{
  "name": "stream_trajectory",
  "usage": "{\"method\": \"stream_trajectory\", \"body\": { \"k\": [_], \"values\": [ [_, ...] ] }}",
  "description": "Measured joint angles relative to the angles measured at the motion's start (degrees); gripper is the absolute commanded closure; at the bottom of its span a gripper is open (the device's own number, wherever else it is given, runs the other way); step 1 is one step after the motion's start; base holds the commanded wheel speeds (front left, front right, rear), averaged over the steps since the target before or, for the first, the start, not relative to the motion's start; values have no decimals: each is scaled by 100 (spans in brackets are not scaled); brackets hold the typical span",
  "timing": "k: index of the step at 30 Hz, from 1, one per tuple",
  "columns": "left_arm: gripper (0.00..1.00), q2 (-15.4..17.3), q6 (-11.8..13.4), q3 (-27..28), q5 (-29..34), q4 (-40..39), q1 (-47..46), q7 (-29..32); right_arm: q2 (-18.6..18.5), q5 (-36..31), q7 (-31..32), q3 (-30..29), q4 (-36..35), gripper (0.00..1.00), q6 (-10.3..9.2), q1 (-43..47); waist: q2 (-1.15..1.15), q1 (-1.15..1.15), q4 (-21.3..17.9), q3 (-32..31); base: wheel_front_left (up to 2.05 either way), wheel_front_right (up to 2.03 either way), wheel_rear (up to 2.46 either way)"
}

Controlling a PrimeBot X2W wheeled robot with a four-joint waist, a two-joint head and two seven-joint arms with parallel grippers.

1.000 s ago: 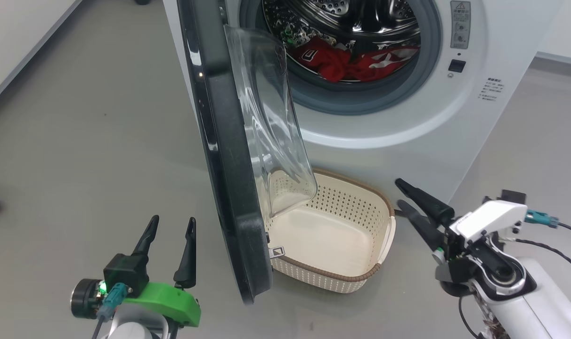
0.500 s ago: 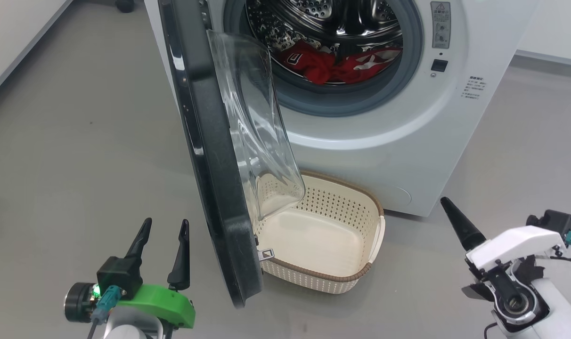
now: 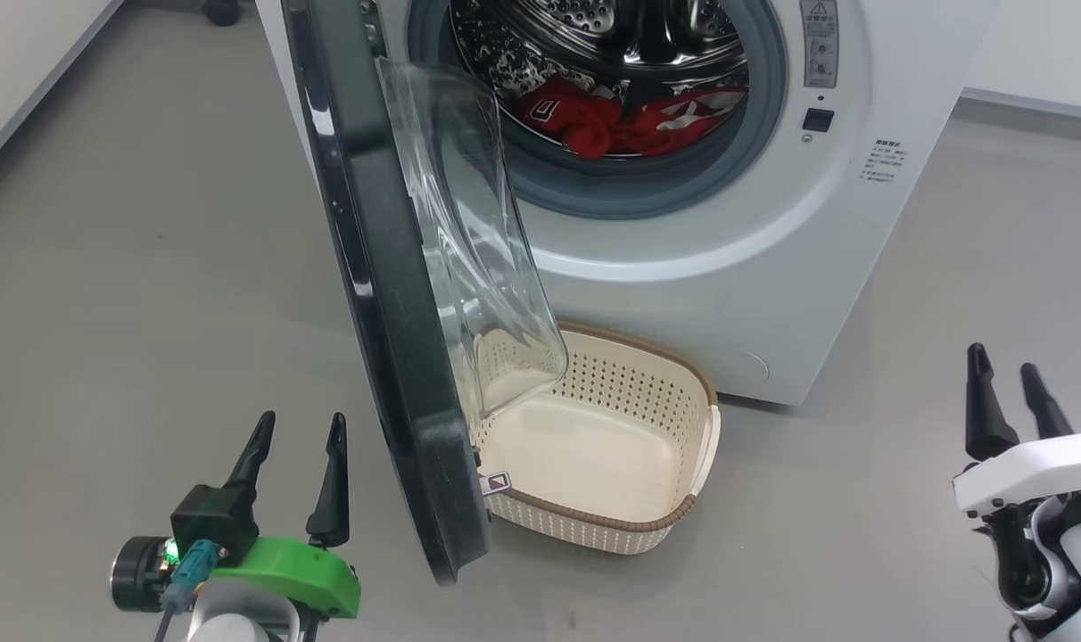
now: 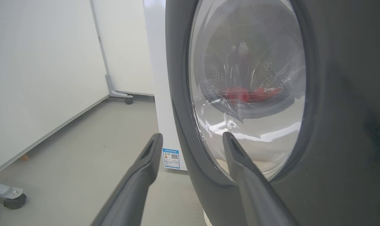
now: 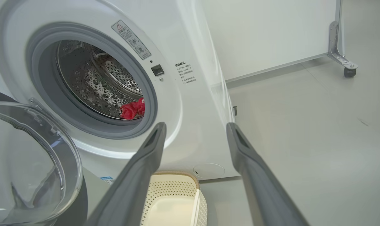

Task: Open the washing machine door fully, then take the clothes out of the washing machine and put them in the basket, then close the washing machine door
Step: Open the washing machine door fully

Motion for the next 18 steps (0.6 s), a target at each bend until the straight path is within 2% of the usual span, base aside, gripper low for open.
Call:
{"method": "stream_trajectory", "body": {
  "k": [7, 9, 13, 18],
  "values": [
    [0, 0, 0, 43, 4, 3, -1, 0, -398, -1456, 87, 63, -113, 0, -666, -8, 0, 0, -15, -6, 0, 0, 0],
    [0, 0, 0, 57, 4, 3, -1, 0, -405, -1772, 119, 1, -224, 0, -740, -8, 0, 0, -17, -9, 0, 0, 0],
    [0, 0, 0, 90, 5, 7, -1, 0, -356, -2356, 129, -274, -587, 0, -747, -9, 0, 0, -25, -14, 0, 0, 0],
    [0, 0, -2, 90, 12, 26, 0, 0, 65, -2637, 129, -294, -792, 0, -749, 226, 0, 0, -31, -25, 0, 0, 0]
  ]
}}
